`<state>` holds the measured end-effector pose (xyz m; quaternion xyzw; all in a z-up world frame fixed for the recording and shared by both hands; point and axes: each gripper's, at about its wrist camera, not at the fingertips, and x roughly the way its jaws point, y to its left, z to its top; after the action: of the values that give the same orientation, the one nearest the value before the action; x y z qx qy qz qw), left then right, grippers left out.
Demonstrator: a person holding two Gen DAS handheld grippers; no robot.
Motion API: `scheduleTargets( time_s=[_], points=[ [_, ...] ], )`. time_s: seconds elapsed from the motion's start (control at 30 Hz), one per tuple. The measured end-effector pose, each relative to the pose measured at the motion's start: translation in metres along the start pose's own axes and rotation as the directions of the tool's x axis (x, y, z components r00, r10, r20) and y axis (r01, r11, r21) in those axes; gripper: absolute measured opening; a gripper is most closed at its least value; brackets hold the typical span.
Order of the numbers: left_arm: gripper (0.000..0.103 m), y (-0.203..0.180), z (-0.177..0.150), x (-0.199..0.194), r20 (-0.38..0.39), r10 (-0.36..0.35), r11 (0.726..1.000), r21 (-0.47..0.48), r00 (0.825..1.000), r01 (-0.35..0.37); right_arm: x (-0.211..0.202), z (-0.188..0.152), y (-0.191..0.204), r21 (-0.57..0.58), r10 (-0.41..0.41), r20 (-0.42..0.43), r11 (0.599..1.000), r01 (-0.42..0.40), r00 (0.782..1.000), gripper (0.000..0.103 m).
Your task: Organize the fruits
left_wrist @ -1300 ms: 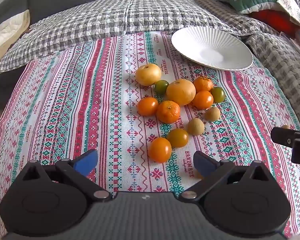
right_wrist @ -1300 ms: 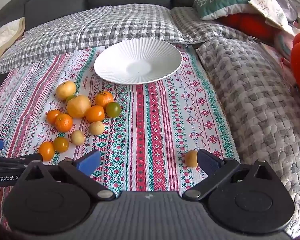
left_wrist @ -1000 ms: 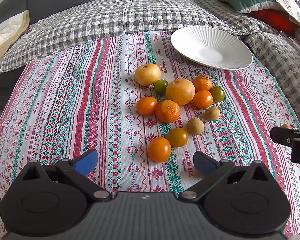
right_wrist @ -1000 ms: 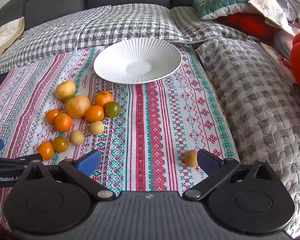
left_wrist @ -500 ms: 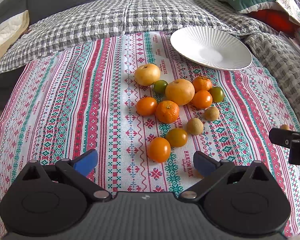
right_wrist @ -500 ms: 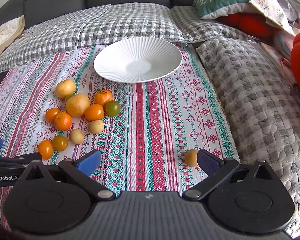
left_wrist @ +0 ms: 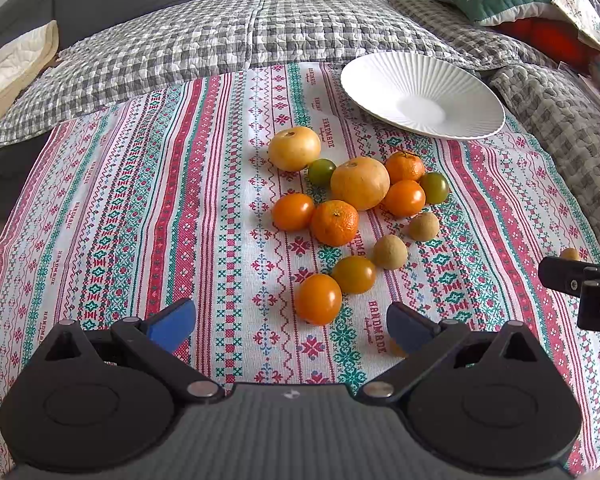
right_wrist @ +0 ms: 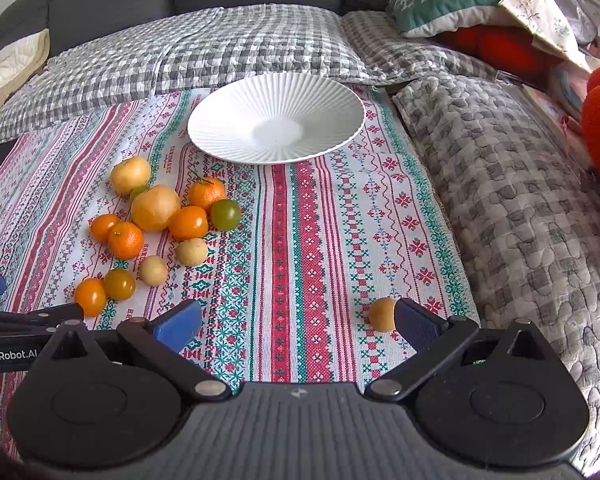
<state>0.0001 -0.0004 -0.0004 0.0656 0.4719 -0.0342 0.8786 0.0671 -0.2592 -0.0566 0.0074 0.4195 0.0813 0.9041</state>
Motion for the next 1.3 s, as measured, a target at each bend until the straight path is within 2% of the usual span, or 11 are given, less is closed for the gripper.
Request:
scheduleTargets(
  time_s=[0.3, 0.43, 0.53, 0.6, 0.7, 0.83, 0.97, 1.13, 1.3],
  points=[
    [0.098, 0.0, 0.0, 0.0, 0.0, 0.001, 1.0, 0.004, 1.0, -0.001, 0.0, -0.001, 0.001, -0.011, -0.004, 0.002, 1.0, 0.004, 1.0, 0.103],
    [0.098, -0.002, 0.001, 0.006, 0.009, 0.002, 1.0, 0.015, 1.0, -0.003, -0.001, 0.001, 0.002, -0.045, -0.002, 0.041, 0.999, 0.004, 0.999, 0.103],
    [0.098, 0.002, 0.003, 0.012, 0.001, -0.013, 1.0, 0.022, 1.0, 0.013, 0.001, 0.003, 0.003, -0.079, 0.013, 0.037, 0.997, -0.01, 0.999, 0.103],
    [0.098, 0.002, 0.003, 0.017, -0.003, -0.002, 0.999, 0.051, 1.0, 0.002, 0.003, 0.006, 0.004, -0.092, 0.046, 0.024, 0.995, -0.043, 0.999, 0.103],
    [0.098, 0.002, 0.009, 0.02, 0.054, 0.016, 0.992, 0.123, 0.998, -0.022, 0.006, 0.01, 0.005, -0.108, 0.113, -0.003, 0.988, -0.113, 0.994, 0.103],
    [0.098, 0.004, 0.019, 0.02, 0.089, 0.045, 0.983, 0.174, 0.995, -0.06, 0.01, 0.015, 0.01, -0.123, 0.12, -0.015, 0.985, -0.121, 0.993, 0.103],
    [0.098, 0.008, 0.031, 0.023, 0.065, -0.027, 0.987, 0.162, 0.997, 0.016, 0.016, 0.024, 0.011, -0.092, 0.168, -0.039, 0.981, -0.171, 0.985, 0.102],
    [0.097, 0.01, 0.045, 0.034, 0.069, -0.077, 0.988, 0.136, 0.995, 0.067, 0.026, 0.039, 0.008, -0.025, 0.231, -0.033, 0.973, -0.232, 0.972, 0.1],
    [0.094, 0.003, 0.059, 0.041, 0.086, -0.156, 0.98, 0.136, 0.984, 0.143, 0.041, 0.058, 0.009, 0.035, 0.265, -0.037, 0.964, -0.264, 0.964, 0.095]
  ],
)
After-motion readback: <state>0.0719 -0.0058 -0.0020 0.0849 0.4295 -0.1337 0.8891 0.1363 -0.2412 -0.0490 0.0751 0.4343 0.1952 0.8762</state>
